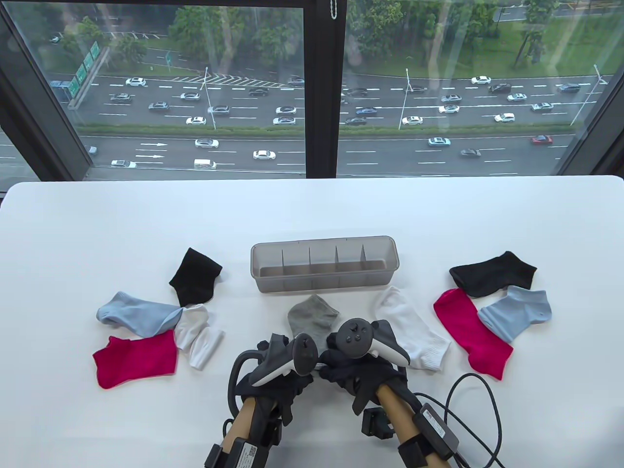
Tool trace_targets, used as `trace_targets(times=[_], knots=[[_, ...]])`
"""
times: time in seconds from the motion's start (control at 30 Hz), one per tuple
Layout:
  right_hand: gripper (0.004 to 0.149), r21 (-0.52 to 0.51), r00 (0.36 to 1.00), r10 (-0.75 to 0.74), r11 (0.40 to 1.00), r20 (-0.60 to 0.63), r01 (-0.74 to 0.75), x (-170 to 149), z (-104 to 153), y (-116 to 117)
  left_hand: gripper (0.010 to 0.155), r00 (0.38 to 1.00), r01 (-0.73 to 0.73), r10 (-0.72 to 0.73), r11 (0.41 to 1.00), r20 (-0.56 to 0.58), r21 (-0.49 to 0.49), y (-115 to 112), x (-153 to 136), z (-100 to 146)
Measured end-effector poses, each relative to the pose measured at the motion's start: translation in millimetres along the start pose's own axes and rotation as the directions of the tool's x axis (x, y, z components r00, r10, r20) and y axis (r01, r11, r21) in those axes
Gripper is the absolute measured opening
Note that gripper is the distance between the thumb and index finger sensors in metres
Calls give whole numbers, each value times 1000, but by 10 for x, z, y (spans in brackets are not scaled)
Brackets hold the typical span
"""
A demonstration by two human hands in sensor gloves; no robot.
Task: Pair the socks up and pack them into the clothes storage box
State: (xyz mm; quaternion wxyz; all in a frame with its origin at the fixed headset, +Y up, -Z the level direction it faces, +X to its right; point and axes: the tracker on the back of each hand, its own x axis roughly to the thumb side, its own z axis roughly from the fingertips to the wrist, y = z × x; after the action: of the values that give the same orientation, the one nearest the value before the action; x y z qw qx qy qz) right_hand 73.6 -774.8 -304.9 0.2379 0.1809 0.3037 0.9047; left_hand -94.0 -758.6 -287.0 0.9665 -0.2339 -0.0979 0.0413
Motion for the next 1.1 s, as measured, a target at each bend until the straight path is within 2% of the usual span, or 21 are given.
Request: trace_targets(times=[0.07, 0.1, 0.13, 0.17, 0.2, 0.23, 0.27, 0.37, 0.4, 0.5, 0.57, 0.63, 0.73, 0.77, 0.8, 0.83, 0.93, 1.0, 1.03, 1.07, 1.1], knots=[[68, 55, 1000, 12, 998, 2, -12, -27, 18, 10, 41, 997, -75, 75, 997, 3, -3, 6, -44, 6], [72, 71, 999, 32, 997, -13, -31, -33, 26, 20, 42, 993, -120, 120, 993, 5, -4, 4, -73, 6], [74, 36, 998, 65, 997, -21, -64, -33, 31, 32, 43, 987, -159, 159, 987, 6, -10, 1, -92, 10], [70, 6, 997, 77, 997, -17, -77, -30, 27, 33, 44, 984, -180, 180, 984, 8, -12, -1, -100, 14], [61, -42, 998, 58, 997, -19, -59, -29, 26, 24, 45, 981, -193, 193, 981, 7, -11, -5, -105, 17], [49, -104, 1000, -17, 994, -12, 16, -44, 26, 7, 45, 981, -191, 191, 982, 9, -10, -4, -108, 19], [43, -120, 996, -85, 989, -2, 84, -61, 17, 4, 45, 983, -185, 185, 983, 11, -6, -7, -109, 20], [39, -8, 982, -191, 981, 2, 191, -129, 16, -2, 50, 980, -196, 198, 980, 36, -40, -15, -80, 16], [39, -14, 982, -189, 982, 2, 189, -138, 20, -2, 46, 979, -195, 197, 980, 47, -46, -15, -67, 14], [40, -35, 982, -189, 982, -13, 188, -134, 10, 9, 41, 982, -183, 184, 983, 51, -26, -10, -60, 12], [54, -38, 984, -178, 983, 2, 178, -119, 3, 31, 41, 973, -216, 218, 976, 69, -37, -21, -83, 12], [43, -35, 990, -141, 989, -14, 141, -115, 7, 22, 41, 973, -216, 219, 976, 72, -39, -25, -91, 11], [37, -46, 981, -194, 980, -29, 193, -104, -4, 26, 44, 975, -208, 208, 978, 74, -2, -34, -79, 26], [37, -73, 978, -204, 977, -33, 201, -93, -16, 28, 50, 978, -196, 195, 981, 76, 3, -41, -72, 25], [37, -79, 983, -181, 981, -38, 177, -85, -19, 26, 60, 982, -173, 175, 984, 76, -36, -50, -62, 30], [37, -85, 986, -162, 984, -38, 158, -80, -24, 23, 63, 983, -162, 166, 985, 79, -53, -59, -52, 32], [37, -89, 981, -190, 979, -43, 186, -66, -34, 29, 44, 996, -70, 69, 997, 50, 26, -54, -22, 34], [38, -124, 979, -200, 973, -32, 194, -75, -20, 29, 42, 997, -72, 70, 997, 45, 35, -51, -26, 29], [46, -137, 981, -193, 972, -17, 189, -84, -15, 28, 42, 997, -72, 70, 997, 43, 34, -50, -30, 32], [56, -110, 984, -177, 978, 10, 177, -100, -14, 19, 42, 996, -78, 76, 996, 42, 34, -52, -45, 35], [59, -61, 986, -166, 984, 18, 167, -109, -13, 12, 42, 995, -88, 87, 995, 44, 38, -52, -55, 38]])
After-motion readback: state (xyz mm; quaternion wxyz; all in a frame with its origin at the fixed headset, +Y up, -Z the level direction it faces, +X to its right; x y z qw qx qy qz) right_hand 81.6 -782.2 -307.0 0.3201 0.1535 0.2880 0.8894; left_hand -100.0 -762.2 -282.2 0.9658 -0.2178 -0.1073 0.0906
